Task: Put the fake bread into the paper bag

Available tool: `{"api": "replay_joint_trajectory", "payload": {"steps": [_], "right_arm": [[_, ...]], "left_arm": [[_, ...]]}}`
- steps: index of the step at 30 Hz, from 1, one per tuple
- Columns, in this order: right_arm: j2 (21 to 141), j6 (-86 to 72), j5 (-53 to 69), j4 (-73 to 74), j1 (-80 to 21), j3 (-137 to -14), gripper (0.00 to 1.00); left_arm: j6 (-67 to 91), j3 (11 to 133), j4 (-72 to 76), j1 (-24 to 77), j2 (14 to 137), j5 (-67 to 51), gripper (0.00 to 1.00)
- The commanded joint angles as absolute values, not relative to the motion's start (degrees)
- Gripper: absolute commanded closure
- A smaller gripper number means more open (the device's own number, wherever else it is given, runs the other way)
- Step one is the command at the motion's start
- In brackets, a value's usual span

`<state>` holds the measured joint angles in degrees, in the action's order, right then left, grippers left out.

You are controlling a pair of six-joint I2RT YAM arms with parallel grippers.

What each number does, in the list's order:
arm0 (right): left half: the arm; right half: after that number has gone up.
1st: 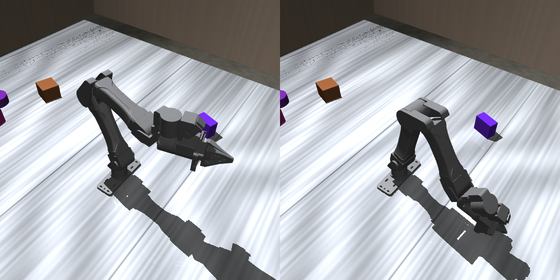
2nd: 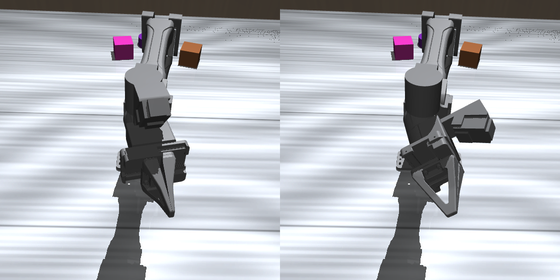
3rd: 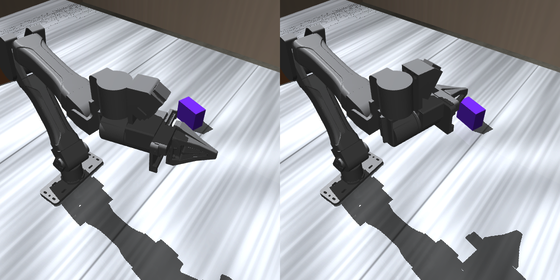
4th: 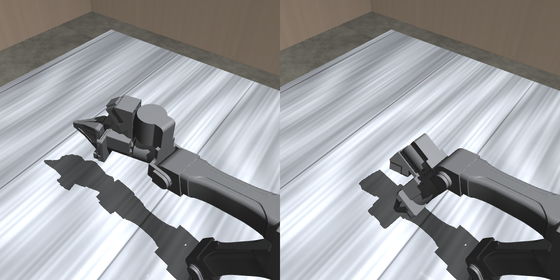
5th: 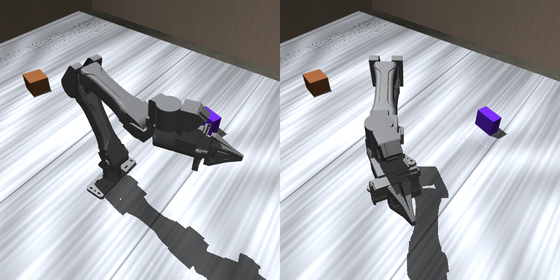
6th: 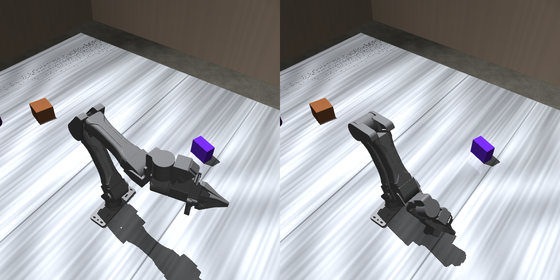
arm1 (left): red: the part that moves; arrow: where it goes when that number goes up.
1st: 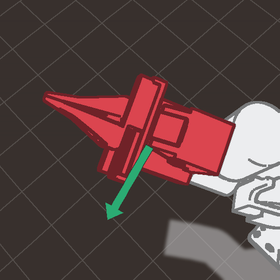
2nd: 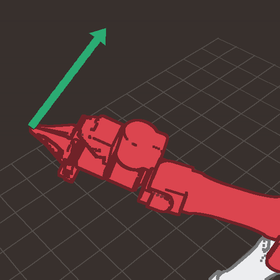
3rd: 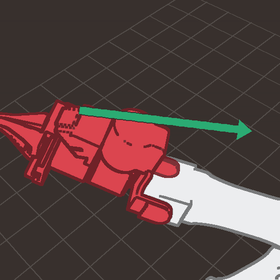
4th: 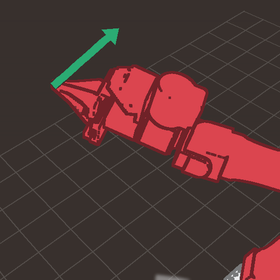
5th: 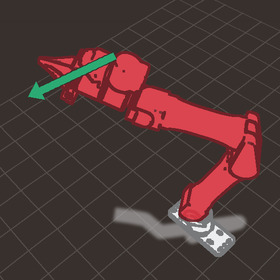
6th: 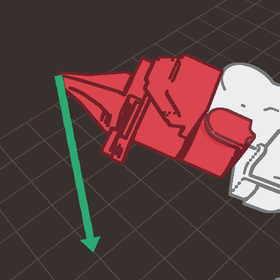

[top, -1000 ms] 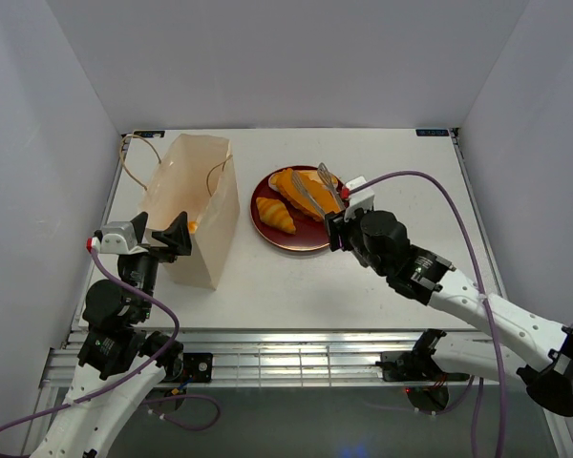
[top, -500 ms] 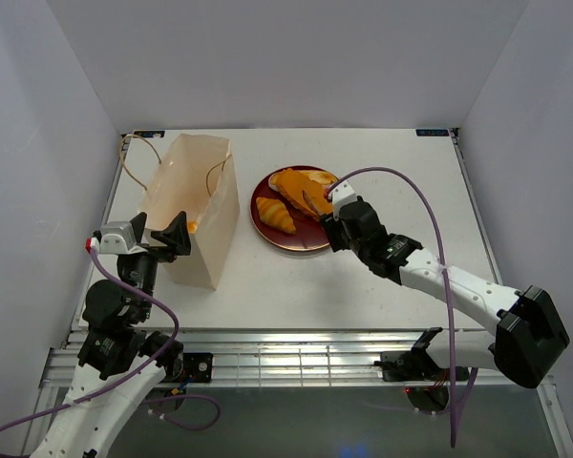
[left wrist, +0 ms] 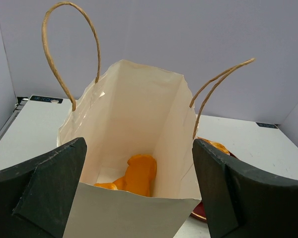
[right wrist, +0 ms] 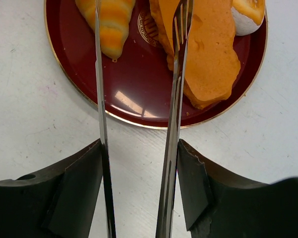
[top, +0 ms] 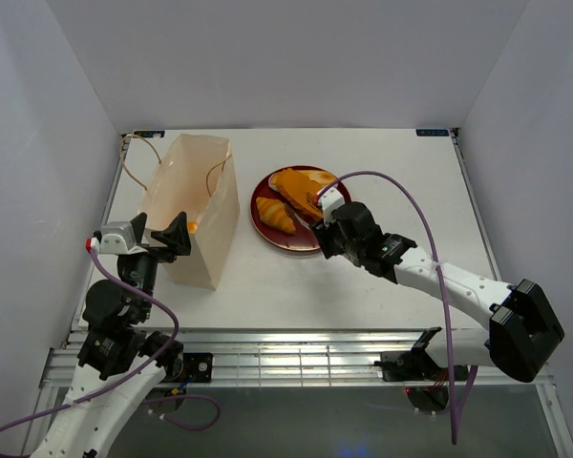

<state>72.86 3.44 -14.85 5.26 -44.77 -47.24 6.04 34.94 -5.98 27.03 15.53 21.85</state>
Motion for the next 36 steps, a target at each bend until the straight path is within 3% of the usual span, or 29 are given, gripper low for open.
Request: {"api": "replay_joint_trajectory", "payload": {"steps": [1, 10, 23, 36], "right_arm": [[72.86, 3.25, -13.35, 1.41, -45.09, -49.49, 0.37], [67.6, -6.67, -18.63, -2.19, -40.09, -44.74, 0.35], [54.32, -19.59, -15.29, -4.92, -22.07, -29.19, 0.34], [56.16, -20.48, -17.14, -7.99, -19.69, -23.82, 0.32]], "left_arm": [[6.5, 35.33, -6.24, 27.25, 15.12, 22.24, 0.02], [6.59, 35.42, -6.5, 27.25, 14.33, 22.5, 0.02], [6.59, 35.24, -6.33, 27.25, 14.24, 22.68, 0.02], [6.42, 34.98, -6.33, 27.25, 16.35, 22.68, 0.02]]}}
